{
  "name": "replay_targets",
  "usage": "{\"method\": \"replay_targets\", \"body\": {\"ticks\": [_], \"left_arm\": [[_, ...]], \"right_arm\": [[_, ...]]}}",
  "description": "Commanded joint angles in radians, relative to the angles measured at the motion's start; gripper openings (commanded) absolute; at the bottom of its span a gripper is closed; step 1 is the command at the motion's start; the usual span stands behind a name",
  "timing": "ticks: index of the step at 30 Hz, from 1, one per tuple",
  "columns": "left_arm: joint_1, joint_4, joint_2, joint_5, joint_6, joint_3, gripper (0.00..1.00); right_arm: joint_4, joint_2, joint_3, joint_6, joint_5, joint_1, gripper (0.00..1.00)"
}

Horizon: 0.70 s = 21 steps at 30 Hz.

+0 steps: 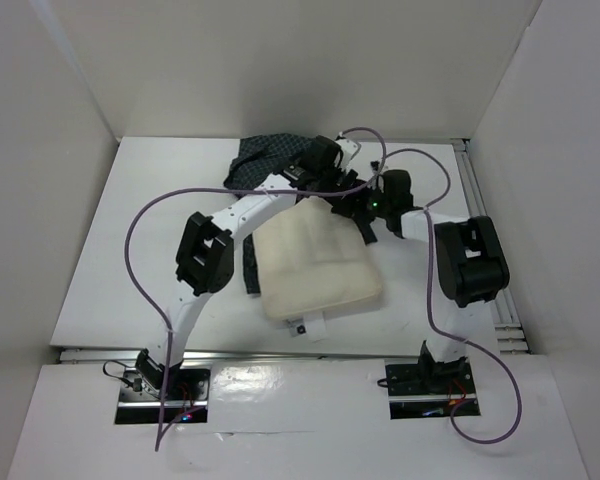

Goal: Put the pillow into the pillowcase

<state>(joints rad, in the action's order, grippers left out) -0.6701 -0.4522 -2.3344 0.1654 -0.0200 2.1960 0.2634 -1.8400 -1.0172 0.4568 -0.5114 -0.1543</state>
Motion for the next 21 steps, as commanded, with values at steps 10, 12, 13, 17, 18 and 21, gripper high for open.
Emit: {"method": "replay_targets", "body": {"ticks": [10,12,13,17,18,21], "left_arm": [[0.004,-0.01,0.509,0.134,0.359,-0.574,0.88],[0.004,0.013,0.611,0.106,0.406,-0.701,0.88],[0.004,0.033,0.639,0.088,0.416,-0.772,0.88],[-0.022,0.033,0.692,0.04,0.425,-0.844,0.88],[-0.032,0.021,0.692,0.052,0.434,-0.845,0.89],[-0.077,-0.014,0.638,0.043,0.454,-0.784,0.93]], "right_arm": [[-0.05,0.286,0.1,0.133,0.342,-0.205,0.85],[-0.04,0.298,0.1,0.03,0.341,-0.182,0.87],[-0.039,0.298,0.091,0.004,0.33,-0.171,0.87],[-0.003,0.243,0.051,-0.121,0.222,-0.148,0.83],[0.02,0.222,0.051,-0.238,0.193,-0.148,0.82],[0.022,0.121,-0.01,-0.337,0.186,-0.148,0.72]]}}
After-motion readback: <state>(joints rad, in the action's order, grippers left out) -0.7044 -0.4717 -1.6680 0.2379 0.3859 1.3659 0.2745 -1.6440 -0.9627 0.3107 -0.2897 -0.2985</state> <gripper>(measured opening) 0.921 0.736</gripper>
